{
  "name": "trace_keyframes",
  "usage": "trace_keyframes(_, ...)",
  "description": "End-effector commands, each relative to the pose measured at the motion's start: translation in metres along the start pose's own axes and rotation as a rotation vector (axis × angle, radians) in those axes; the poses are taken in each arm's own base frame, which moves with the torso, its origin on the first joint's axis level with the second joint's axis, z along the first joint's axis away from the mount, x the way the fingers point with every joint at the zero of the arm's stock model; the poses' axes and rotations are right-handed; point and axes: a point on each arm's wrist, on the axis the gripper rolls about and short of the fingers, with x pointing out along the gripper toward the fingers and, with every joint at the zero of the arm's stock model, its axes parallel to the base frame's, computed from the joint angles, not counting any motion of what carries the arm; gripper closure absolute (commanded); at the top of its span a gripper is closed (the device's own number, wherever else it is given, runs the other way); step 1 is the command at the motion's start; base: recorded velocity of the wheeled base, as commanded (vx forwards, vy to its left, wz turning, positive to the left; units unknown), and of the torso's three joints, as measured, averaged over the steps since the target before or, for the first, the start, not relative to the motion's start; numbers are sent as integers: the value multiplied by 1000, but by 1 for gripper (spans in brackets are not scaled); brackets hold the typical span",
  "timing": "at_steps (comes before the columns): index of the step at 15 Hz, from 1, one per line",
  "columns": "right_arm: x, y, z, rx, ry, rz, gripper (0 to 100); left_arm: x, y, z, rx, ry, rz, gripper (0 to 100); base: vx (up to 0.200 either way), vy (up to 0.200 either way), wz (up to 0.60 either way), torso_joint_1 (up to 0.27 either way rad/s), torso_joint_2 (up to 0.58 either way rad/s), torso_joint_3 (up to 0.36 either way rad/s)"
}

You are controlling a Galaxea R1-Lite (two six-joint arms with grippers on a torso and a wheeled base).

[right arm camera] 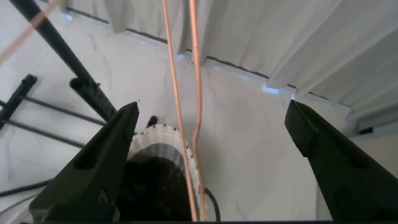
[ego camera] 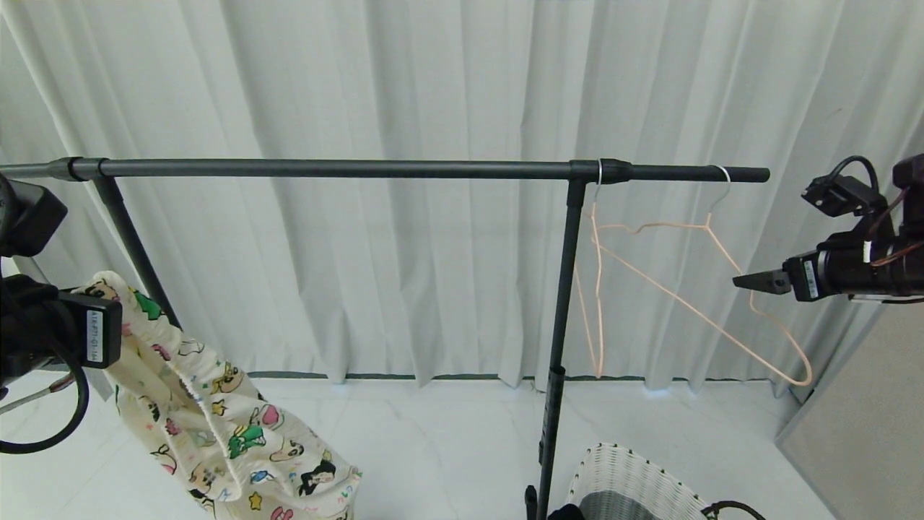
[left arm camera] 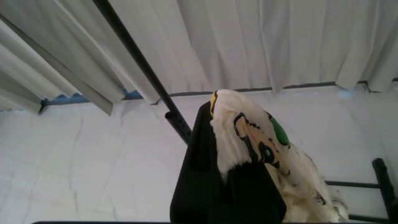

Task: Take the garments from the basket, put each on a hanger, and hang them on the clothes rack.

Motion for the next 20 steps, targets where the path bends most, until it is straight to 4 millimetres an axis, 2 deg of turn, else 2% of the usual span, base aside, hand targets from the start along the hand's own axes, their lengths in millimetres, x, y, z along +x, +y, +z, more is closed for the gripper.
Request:
trace_keyframes(1,35,-13,-17,13,53,39,0,0,0,-2,0,6,-1,100,0,0,0,0,0,0)
trace_keyframes(6,64,-15,-25,5,50,68,0,0,0,-1,5,5,1,100,0,0,0,0,0,0)
trace_keyframes(10,79,-22,-19,-1,28,62,0,0,0,-1,6,3,1,100,0,0,0,0,0,0)
trace_keyframes(11,81,-23,-19,0,29,63,100,0,0,-1,6,2,2,100,0,0,0,0,0,0)
trace_keyframes(15,74,-18,-12,-3,7,65,100,-3,1,0,3,-8,5,100,0,0,0,0,0,0)
trace_keyframes(20,44,-12,6,36,-59,43,100,-6,1,0,-1,-15,7,100,0,0,0,0,0,0)
